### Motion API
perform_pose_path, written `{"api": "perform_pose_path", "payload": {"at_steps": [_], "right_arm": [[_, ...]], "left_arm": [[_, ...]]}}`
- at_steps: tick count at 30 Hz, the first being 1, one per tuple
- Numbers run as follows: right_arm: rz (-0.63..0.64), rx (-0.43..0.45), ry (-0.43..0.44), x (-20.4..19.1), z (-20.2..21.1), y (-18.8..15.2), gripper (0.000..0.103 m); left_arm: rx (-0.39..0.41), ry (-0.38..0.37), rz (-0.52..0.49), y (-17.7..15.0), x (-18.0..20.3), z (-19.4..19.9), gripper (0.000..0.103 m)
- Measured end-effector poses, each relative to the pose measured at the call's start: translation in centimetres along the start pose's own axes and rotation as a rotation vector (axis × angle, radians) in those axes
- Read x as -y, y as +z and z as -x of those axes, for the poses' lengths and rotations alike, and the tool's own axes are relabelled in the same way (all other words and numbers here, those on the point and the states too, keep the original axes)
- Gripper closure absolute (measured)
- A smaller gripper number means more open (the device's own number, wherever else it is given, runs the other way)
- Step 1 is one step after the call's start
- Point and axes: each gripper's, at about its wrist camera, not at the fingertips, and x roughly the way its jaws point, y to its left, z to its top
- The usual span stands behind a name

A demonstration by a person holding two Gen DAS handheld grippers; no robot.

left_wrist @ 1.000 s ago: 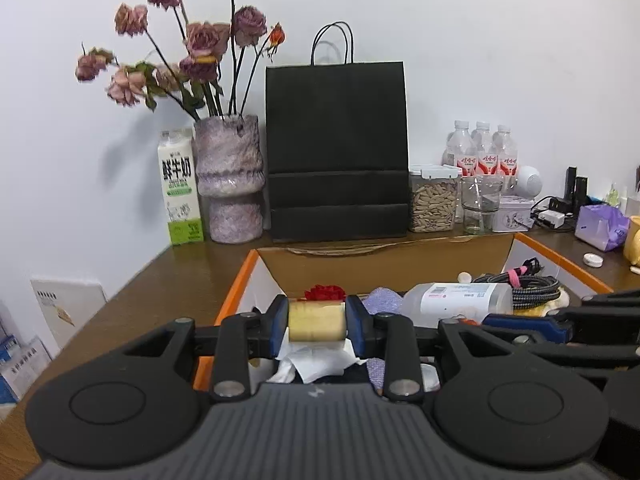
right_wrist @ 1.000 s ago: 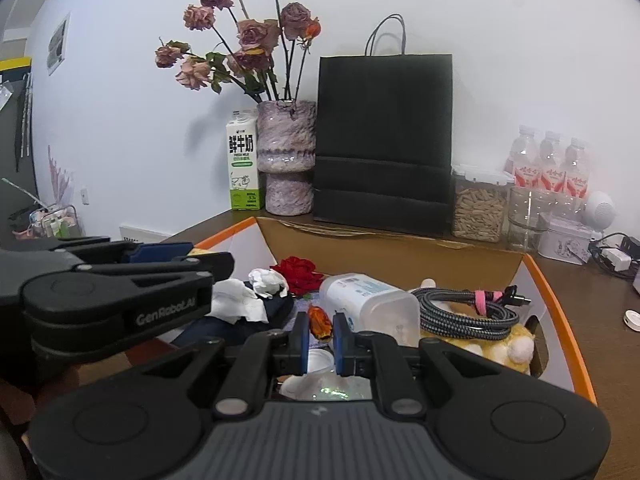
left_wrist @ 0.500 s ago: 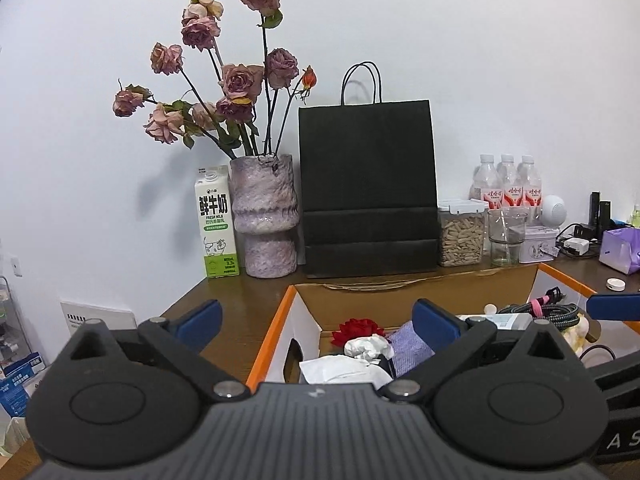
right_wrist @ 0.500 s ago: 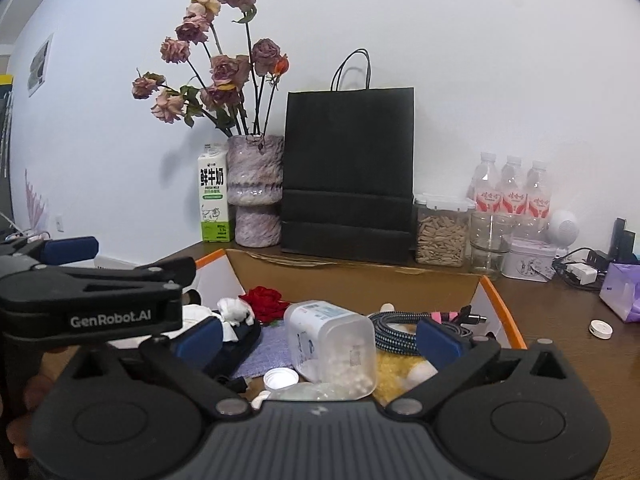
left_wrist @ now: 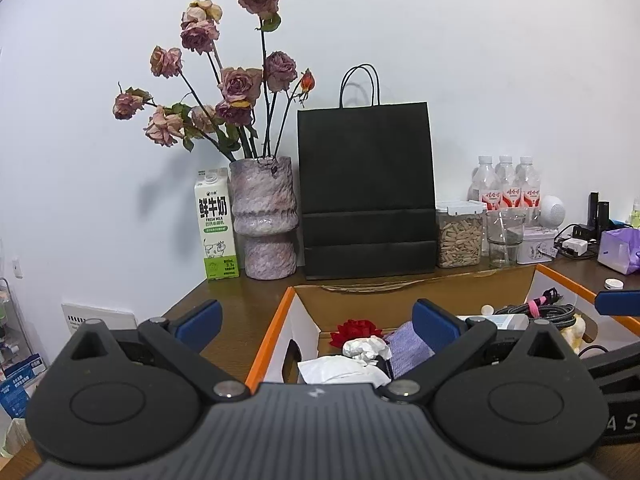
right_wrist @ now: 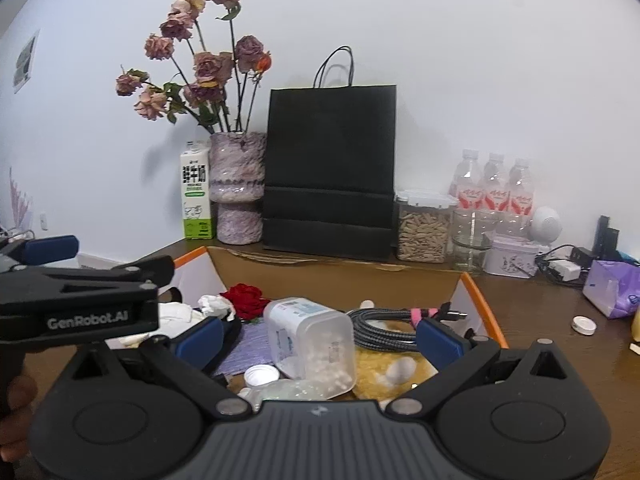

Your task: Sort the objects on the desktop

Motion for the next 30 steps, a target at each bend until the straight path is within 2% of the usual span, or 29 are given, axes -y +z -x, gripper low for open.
{"api": "perform_pose_path", "payload": {"at_steps": [7,12,19,30], "right_arm": [[-0.015,-0.015,-0.032,0.3,1.3,-0.2,0.000],[-0.023,-0.046,-0.034,0.5,2.9,-0.5,0.000],[-0.025,-0.078,-0.017,0.5,6.6,-1.0,0.000],[-0.018,-0.114,0.003,-0.2,13.6,-3.6,0.000]], "left_arm": [[0.011,-0.018,0.003,-0.1,0.1,0.8,0.000],[-0.009,-0.023,-0.002,-0.3,0.2,2.2,0.000],[-0.033,-0.065,0.009,-0.4,0.2,6.2,0.000],[-0.100,-0.103,0.018,-2.0,0.3,13.1,0.000]]}}
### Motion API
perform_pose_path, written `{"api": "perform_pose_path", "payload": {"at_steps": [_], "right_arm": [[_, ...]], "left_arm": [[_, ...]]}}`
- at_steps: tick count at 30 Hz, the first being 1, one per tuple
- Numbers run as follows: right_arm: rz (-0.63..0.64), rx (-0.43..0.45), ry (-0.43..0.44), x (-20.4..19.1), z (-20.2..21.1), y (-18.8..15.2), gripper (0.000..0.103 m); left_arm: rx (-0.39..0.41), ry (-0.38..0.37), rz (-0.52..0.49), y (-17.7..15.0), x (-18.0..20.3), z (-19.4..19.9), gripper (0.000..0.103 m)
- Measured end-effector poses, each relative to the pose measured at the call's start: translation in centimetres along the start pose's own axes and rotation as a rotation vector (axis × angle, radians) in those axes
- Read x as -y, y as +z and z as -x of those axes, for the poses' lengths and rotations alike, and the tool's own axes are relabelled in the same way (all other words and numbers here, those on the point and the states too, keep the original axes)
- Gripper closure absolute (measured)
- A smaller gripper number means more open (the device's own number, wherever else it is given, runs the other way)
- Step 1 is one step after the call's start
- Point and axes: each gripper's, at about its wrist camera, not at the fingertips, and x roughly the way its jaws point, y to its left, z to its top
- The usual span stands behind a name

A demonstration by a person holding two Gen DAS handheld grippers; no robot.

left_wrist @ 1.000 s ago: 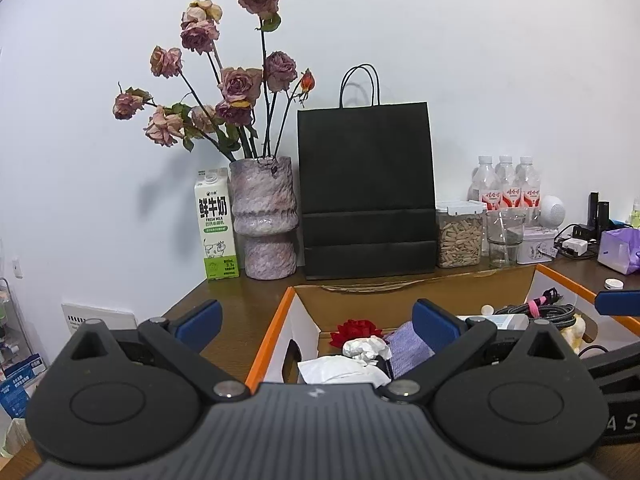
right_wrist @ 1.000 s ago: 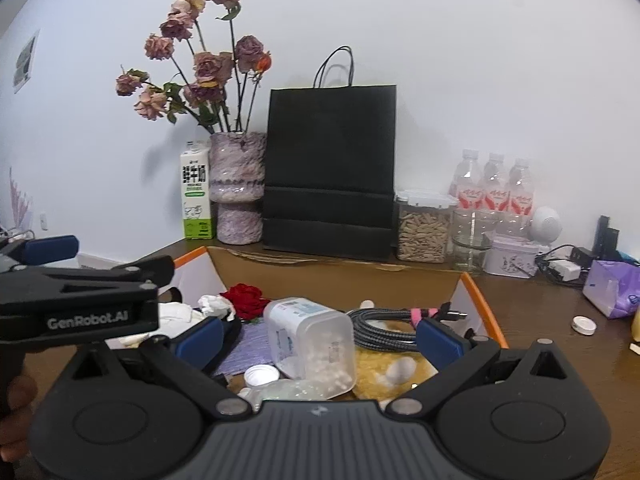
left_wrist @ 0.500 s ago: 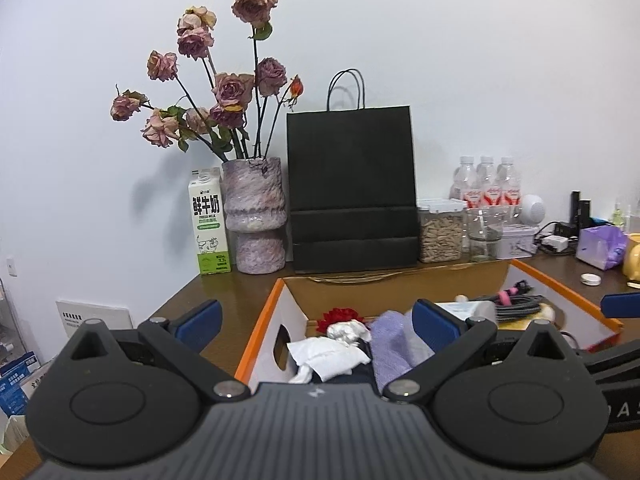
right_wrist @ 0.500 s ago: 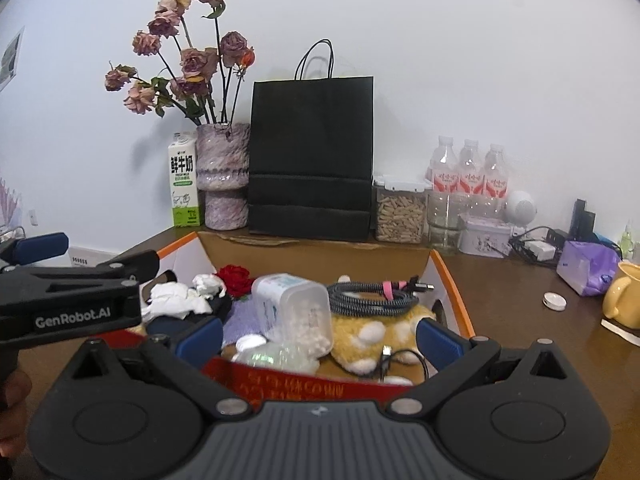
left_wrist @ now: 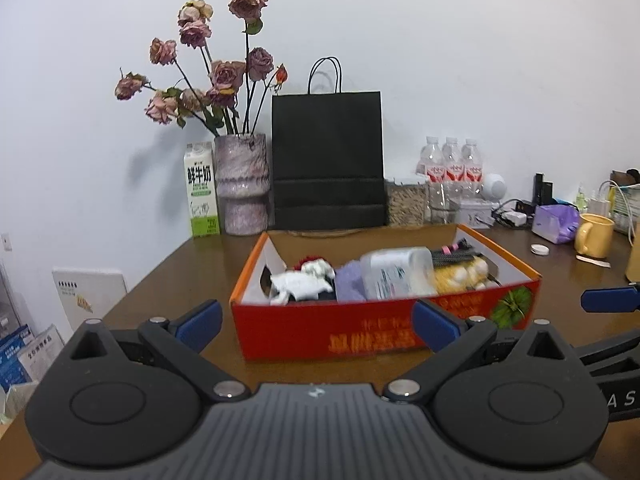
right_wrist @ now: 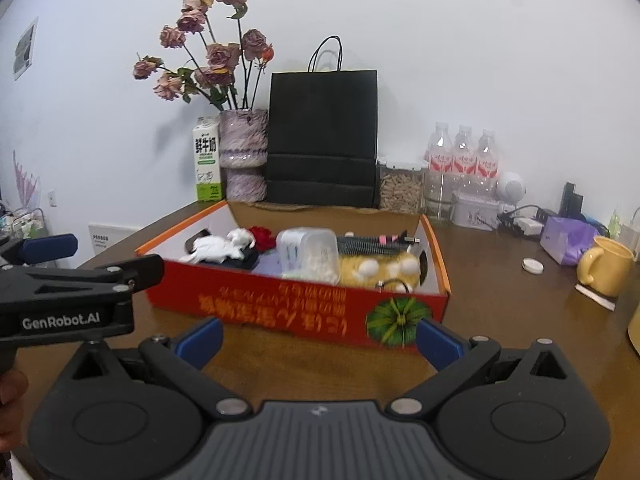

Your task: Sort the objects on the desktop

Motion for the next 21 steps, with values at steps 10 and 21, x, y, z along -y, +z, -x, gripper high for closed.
{"api": "perform_pose_path", "payload": {"at_steps": [10,21], "right_arm": [[-0.027,-0.033,0.011,-0.4,4.5,-2.2,0.000],[-0.051,-0.030,-0.009,-0.3,7.5,-3.5,0.000]], "left_arm": [[-0.025,0.011,0.018,-1.8,-0.2,5.2,0.000],[-0.093,-0.013,0.016,-3.7,0.0,7.5,0.000]]}}
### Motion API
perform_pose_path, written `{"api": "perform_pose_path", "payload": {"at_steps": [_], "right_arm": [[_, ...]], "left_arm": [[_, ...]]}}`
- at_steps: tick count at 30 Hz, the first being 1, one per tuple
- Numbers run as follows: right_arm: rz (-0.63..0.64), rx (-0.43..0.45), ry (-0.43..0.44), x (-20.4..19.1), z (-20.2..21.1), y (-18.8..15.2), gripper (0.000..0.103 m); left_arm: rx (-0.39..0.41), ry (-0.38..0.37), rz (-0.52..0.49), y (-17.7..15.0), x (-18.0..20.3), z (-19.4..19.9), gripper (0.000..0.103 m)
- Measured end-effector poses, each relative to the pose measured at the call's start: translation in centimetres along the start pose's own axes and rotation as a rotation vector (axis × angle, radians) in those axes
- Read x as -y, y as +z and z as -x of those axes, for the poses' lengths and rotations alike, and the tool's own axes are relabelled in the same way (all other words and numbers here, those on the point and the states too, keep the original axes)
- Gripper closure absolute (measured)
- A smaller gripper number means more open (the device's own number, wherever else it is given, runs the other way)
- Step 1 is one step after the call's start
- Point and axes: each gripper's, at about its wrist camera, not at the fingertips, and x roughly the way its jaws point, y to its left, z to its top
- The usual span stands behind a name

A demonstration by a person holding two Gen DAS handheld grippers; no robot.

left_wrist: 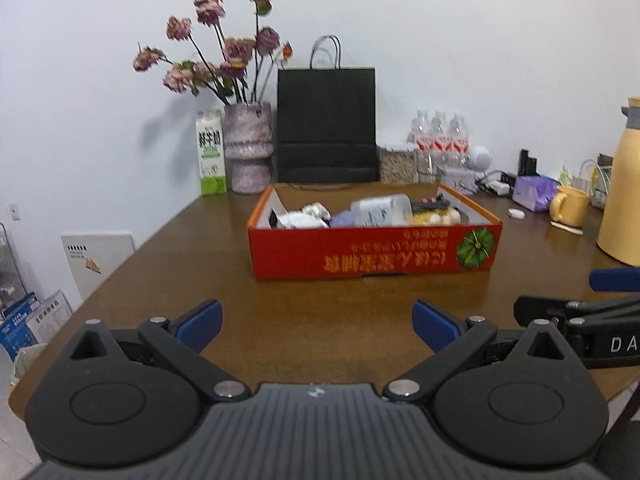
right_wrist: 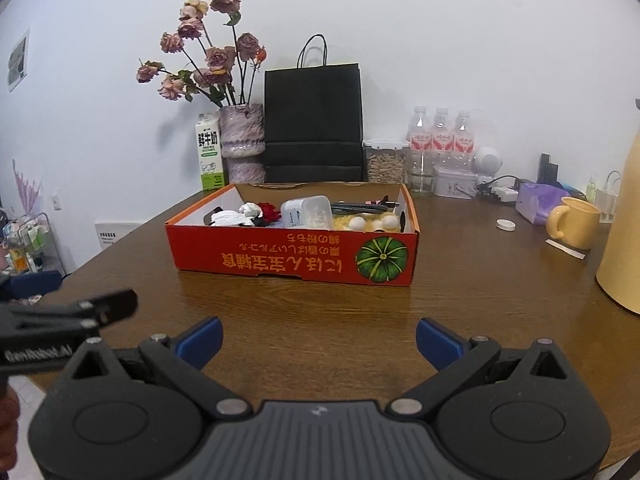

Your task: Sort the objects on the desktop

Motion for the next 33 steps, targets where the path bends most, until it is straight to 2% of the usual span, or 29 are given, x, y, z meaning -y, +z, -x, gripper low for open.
{"api": "perform_pose_path", "payload": {"at_steps": [10,33], "right_arm": [[0.013,-0.013,0.007,-0.34,0.27,-0.48,0.000],[0.015,-0.016,0.005,-0.35,0.28,-0.75,0.000]], "left_arm": [[-0.043,-0.014,-0.018,-0.71,0.54,-0.17,0.000],[-0.050,-0.004,-0.024,-0.79,0.68,-0.16,0.000]]}}
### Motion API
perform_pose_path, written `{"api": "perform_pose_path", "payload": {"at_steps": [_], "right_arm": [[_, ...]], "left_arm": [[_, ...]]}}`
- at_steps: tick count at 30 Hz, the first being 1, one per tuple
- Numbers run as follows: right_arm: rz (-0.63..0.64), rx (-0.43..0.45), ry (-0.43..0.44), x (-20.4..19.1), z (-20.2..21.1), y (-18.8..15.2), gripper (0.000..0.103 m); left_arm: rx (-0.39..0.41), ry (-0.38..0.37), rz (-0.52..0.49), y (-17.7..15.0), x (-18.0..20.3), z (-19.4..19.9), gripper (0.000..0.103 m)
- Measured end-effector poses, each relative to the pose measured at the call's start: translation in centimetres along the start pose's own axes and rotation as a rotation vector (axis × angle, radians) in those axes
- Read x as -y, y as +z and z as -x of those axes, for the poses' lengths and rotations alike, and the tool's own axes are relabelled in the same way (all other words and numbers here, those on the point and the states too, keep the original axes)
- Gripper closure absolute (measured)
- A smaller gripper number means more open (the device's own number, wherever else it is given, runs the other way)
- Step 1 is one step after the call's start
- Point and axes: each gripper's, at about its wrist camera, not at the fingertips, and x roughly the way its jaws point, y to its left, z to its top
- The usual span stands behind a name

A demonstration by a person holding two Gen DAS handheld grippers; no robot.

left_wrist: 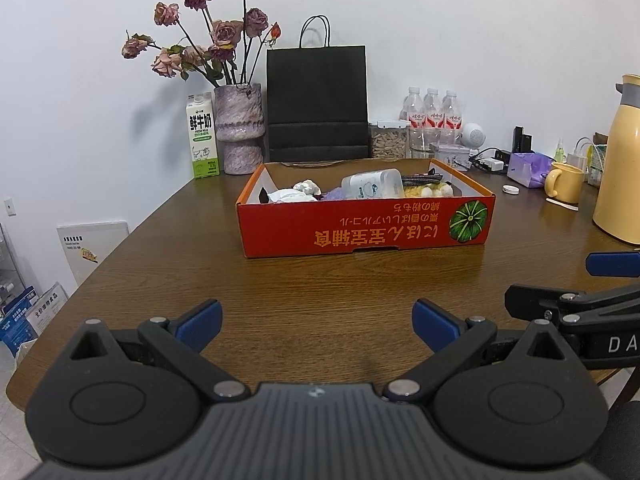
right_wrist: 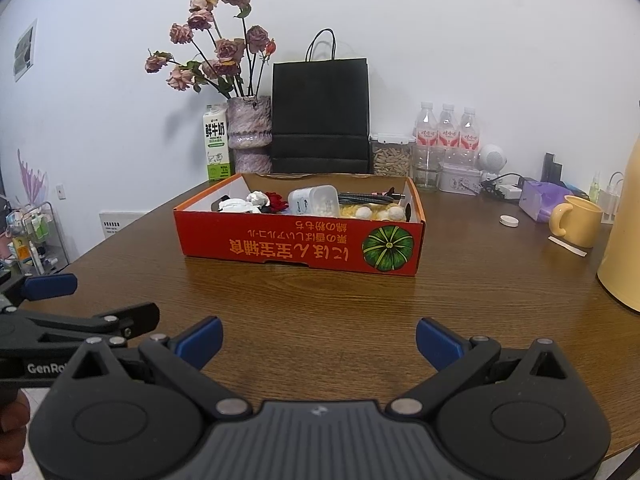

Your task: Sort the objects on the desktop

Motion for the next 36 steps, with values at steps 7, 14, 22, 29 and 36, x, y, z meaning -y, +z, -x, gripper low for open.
{"api": "perform_pose_path", "payload": {"at_steps": [7,14,22,29,36], "right_arm": [[0.000,-0.001,-0.001,0.00,-0.01,-0.02,0.000],[0.001,0.000,-0.001,-0.01,-0.02,-0.06,0.000],[0.001,-0.001,-0.001,-0.03,-0.01,-0.03,0.000],[0.001,-0.002,-0.001,-0.04,-0.03,-0.09,0.000],[0.001,-0.003,-0.002,-0.06,-0.18,-0.27,0.000]], "left_arm": [[0.000,-0.001,0.000,-0.01,-0.05,0.01,0.000],[0.000,-0.001,0.000,0.00,-0.11,0.00,0.000],[0.000,0.000,0.000,0.00,-0.11,0.02,0.000],[-0.004,0.001,0.001,-0.20,-0.28,-0.15,0.000],[-0.003,0.004,0.001,-0.22,-0.24,-0.15,0.000]]}}
